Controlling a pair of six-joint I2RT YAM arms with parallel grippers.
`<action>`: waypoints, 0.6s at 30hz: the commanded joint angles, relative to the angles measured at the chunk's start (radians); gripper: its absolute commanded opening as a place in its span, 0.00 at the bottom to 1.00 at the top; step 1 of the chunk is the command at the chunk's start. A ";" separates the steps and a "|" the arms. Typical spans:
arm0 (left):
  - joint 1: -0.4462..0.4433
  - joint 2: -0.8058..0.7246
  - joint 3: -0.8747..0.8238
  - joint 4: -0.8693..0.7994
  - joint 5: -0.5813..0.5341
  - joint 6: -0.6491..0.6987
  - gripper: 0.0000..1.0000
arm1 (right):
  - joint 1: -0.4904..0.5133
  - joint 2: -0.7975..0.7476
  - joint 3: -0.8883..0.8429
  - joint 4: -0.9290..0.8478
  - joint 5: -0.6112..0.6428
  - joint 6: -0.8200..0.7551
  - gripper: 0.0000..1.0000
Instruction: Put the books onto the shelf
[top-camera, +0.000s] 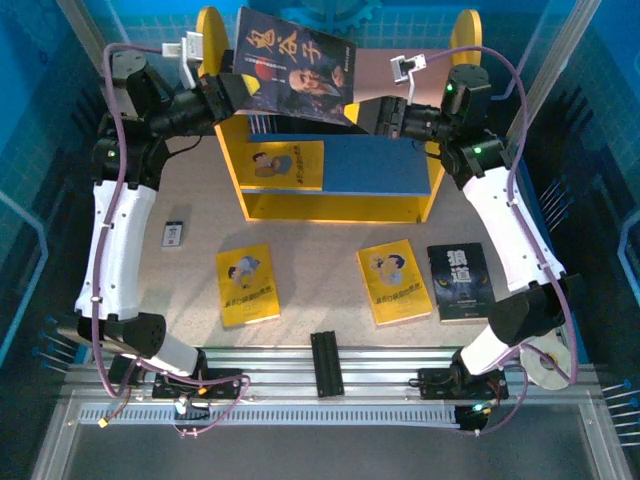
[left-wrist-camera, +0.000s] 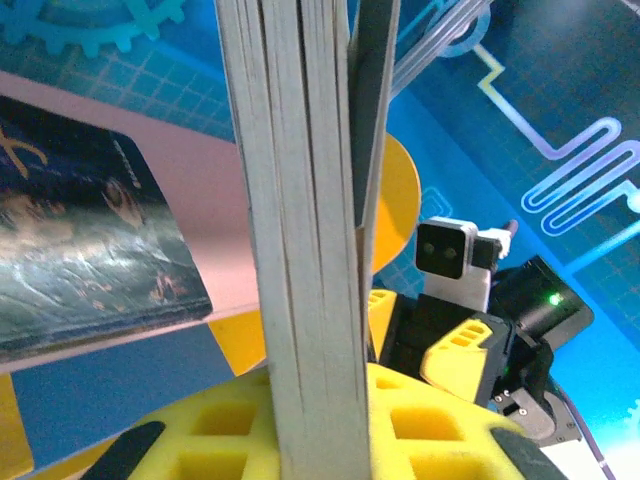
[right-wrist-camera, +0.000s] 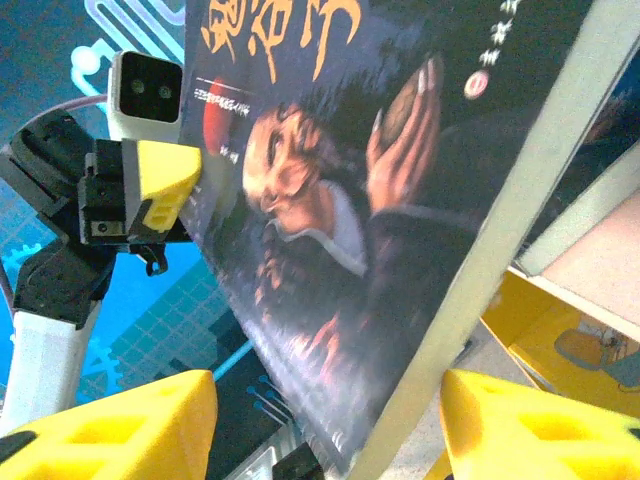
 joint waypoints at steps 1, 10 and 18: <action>0.027 -0.015 -0.007 0.179 0.015 -0.074 0.00 | 0.017 -0.023 0.013 0.076 0.042 0.047 0.62; 0.053 -0.011 -0.062 0.291 0.060 -0.151 0.00 | 0.051 0.086 0.145 0.025 0.070 0.052 0.63; 0.086 -0.010 -0.067 0.337 0.084 -0.179 0.00 | 0.060 0.147 0.229 -0.053 0.113 0.020 0.66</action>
